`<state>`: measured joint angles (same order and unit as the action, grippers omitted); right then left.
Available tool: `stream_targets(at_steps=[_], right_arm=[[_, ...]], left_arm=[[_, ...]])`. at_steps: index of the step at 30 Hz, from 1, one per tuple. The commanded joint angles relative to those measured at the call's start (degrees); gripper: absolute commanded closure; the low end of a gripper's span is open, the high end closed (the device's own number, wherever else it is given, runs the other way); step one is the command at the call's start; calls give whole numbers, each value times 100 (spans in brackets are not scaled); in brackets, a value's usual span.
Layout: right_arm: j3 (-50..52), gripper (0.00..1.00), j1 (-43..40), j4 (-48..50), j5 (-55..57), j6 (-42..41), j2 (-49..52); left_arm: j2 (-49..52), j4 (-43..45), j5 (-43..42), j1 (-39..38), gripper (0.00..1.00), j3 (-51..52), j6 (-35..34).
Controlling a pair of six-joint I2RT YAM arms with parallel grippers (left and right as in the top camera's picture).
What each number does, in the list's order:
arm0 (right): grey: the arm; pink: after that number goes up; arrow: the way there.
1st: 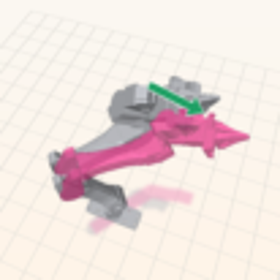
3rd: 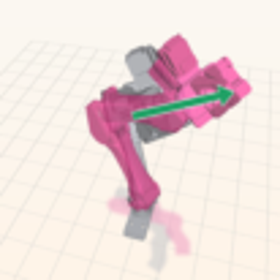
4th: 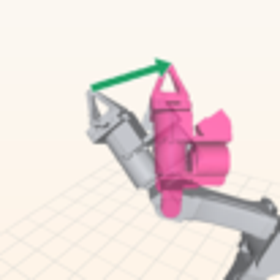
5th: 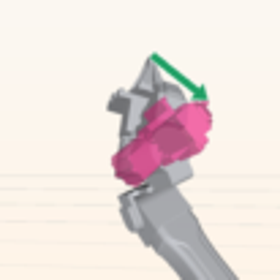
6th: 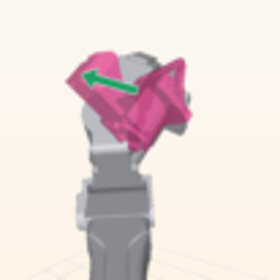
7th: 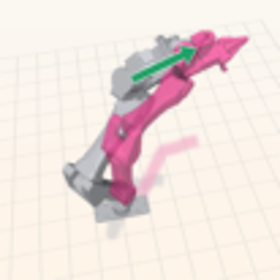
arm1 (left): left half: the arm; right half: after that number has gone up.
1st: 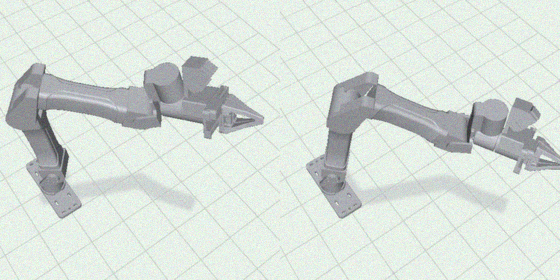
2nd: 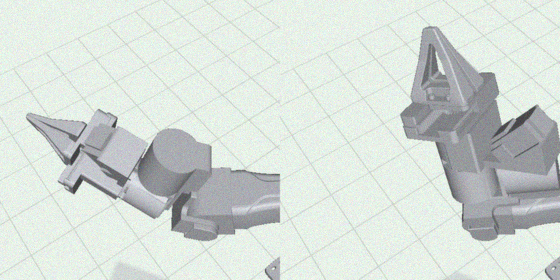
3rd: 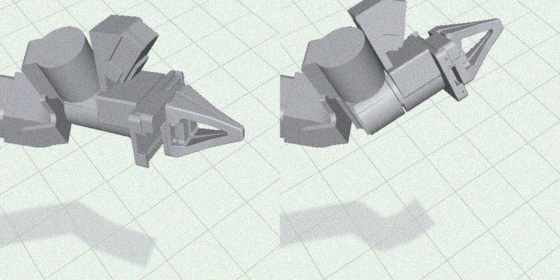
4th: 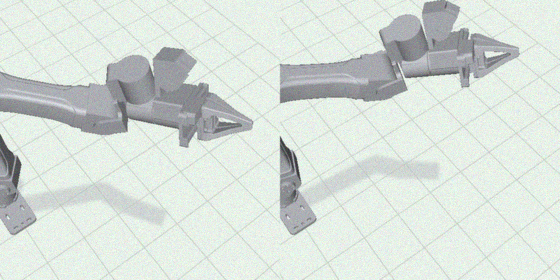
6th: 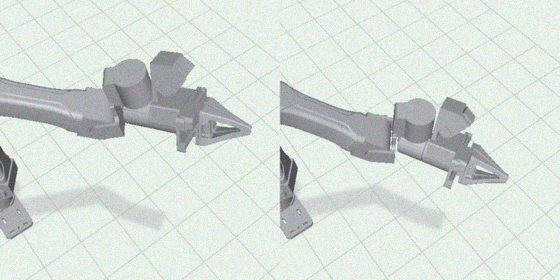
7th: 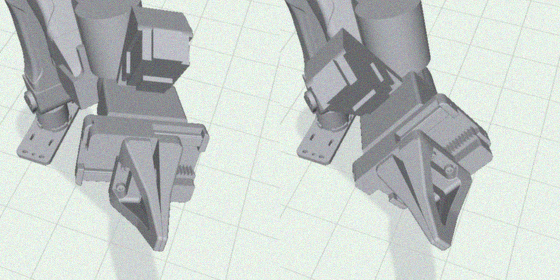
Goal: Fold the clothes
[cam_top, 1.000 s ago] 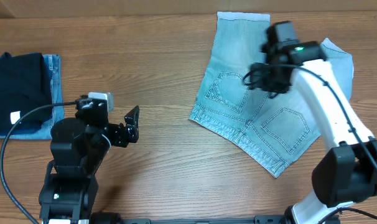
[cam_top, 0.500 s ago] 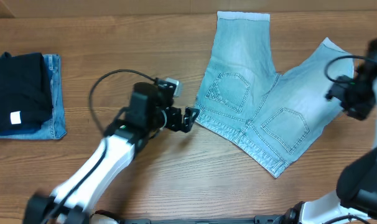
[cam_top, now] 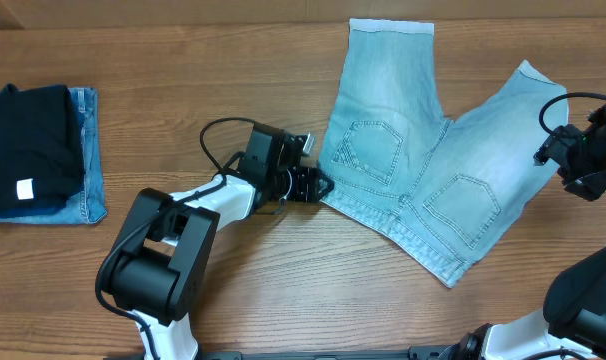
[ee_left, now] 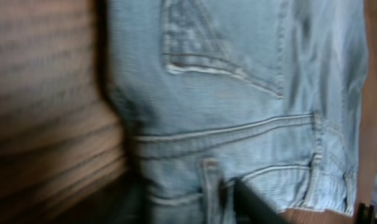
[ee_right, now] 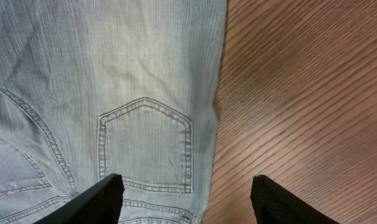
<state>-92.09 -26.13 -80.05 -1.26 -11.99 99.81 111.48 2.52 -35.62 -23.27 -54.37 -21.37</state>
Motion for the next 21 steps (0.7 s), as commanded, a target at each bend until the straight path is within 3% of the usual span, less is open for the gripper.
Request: stream_targets(at_steps=[1, 6, 10, 15, 16, 17, 20, 21], right_arm=[[-136, 30, 2, 17, -15, 4, -157], [-136, 30, 2, 20, -17, 4, -157], [-136, 30, 2, 17, -17, 4, -157], [-136, 30, 2, 9, -37, 4, -157], [-136, 30, 4, 0, -37, 4, -157], [-136, 30, 2, -2, -37, 4, -157], [-136, 30, 7, -2, -127, 7, -157], [-136, 30, 9, -2, -170, 13, -157]], left_arm=[[87, -42, -238, -4, 96, 22, -96], [-341, -267, -229, 511, 96, -68, -79], [-1191, -538, 485, 1742, 96, -293, 83], [-1410, -1241, 946, 3198, 96, -1318, 337], [-1410, -1381, 881, 3449, 81, -1554, 334], [-1410, -1504, 754, 3571, 58, -1703, 337], [-1412, -1967, 271, 3716, 36, -1969, 387], [-1412, -2151, 114, 3707, 23, -1978, 505]])
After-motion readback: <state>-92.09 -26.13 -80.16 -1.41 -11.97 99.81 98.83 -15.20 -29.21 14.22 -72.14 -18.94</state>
